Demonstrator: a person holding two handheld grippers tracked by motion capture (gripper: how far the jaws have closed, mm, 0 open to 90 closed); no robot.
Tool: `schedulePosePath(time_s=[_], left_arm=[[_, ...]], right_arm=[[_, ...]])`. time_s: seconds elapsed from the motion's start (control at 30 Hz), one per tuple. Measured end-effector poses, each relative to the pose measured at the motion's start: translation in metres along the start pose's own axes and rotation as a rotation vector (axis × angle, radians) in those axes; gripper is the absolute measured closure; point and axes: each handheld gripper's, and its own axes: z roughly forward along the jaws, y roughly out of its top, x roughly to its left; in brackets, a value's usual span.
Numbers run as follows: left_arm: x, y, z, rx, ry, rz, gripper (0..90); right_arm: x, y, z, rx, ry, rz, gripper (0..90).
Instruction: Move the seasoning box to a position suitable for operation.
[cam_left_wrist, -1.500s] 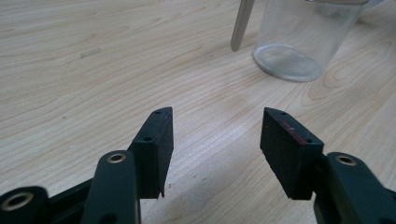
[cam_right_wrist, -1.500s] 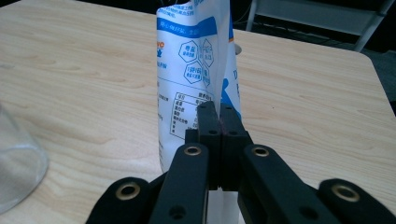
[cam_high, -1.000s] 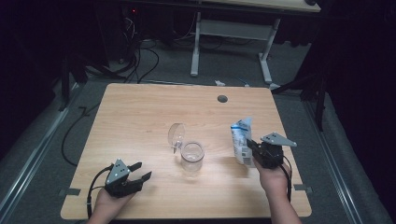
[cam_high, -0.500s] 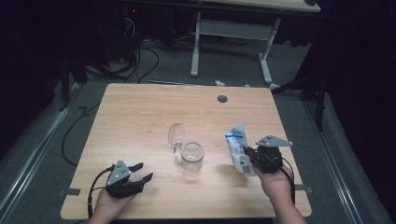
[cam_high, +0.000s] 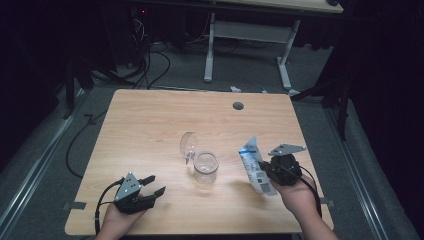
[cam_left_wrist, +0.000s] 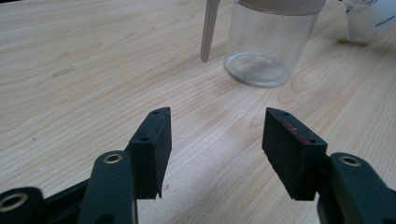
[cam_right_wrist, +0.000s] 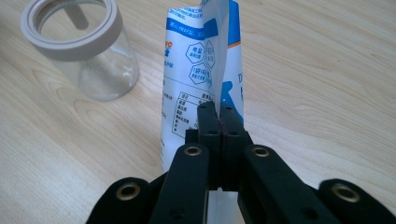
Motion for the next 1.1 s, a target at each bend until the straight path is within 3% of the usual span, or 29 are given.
schedulePosePath(time_s=[0.27,0.47,1.1], left_arm=[[-0.001,0.0,-0.001,-0.004,-0.004,0.004,43.0],[-0.002,0.0,0.0,-0.012,-0.008,0.006,42.6],[-0.006,0.0,0.001,-0.009,-0.014,0.036,42.1]], right_arm=[[0.005,0.007,0.001,0.072,0.018,-0.048,90.0],[0.007,0.012,0.0,0.117,0.041,-0.057,90.0],[0.012,0.018,0.002,0.244,0.043,-0.097,90.0]])
